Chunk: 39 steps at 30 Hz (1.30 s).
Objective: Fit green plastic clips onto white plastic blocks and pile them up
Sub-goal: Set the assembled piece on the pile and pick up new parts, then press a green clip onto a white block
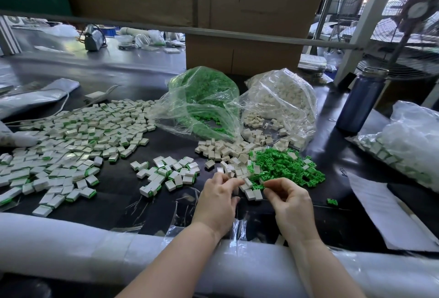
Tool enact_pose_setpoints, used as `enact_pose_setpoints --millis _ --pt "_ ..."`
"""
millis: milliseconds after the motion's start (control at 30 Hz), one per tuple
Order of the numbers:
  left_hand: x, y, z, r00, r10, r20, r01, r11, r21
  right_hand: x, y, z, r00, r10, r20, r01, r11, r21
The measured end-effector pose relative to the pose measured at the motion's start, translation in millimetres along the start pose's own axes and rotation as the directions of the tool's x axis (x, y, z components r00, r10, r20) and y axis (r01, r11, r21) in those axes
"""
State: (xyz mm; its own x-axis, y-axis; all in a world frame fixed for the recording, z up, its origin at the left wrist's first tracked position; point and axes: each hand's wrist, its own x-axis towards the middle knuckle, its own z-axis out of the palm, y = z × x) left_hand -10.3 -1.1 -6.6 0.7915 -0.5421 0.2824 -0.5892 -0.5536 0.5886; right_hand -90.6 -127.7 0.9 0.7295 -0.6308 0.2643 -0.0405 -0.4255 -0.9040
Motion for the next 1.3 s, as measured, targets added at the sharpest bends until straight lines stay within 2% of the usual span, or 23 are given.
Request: enact_pose_setpoints --millis 100,167,267,433,533,633,967,1167,1300 --pt "0 1 -2 0.999 -0.017 -0.041 0.014 0.997 -0.082 1 0 0 1.000 0.000 0.002 0.000 1.000 0.023" --pt "-2 3 -4 0.997 -0.068 -0.043 0.056 0.967 -0.247 1 0 0 1.000 0.000 0.008 0.000 0.999 0.054" --pt "-3 4 -9 0.991 -0.129 0.025 0.124 0.859 -0.496 0 -2 0 0.999 0.008 0.046 -0.013 0.994 0.110" --pt "-2 4 -13 0.977 -0.139 0.162 0.213 0.699 -0.683 -1 -8 1 0.990 0.014 0.141 -0.042 0.979 0.198" --pt "-3 4 -13 0.970 -0.113 0.214 0.233 0.677 -0.699 -2 -10 0 0.985 0.012 0.171 -0.055 0.967 0.248" --pt "-4 5 -13 0.969 -0.080 0.235 0.221 0.706 -0.672 -3 -11 -1 0.985 0.009 0.174 -0.054 0.965 0.257" --pt "-5 6 -16 0.974 -0.061 0.216 0.189 0.745 -0.640 -4 -12 0 0.985 -0.002 0.171 -0.019 0.992 0.123" --pt "-5 5 -15 0.972 -0.057 0.229 0.191 0.759 -0.622 -3 -12 1 0.971 0.018 0.238 -0.063 0.981 0.183" --pt "-5 6 -15 0.970 -0.069 0.234 0.210 0.729 -0.652 -4 -12 0 0.968 0.050 0.247 -0.109 0.967 0.231"
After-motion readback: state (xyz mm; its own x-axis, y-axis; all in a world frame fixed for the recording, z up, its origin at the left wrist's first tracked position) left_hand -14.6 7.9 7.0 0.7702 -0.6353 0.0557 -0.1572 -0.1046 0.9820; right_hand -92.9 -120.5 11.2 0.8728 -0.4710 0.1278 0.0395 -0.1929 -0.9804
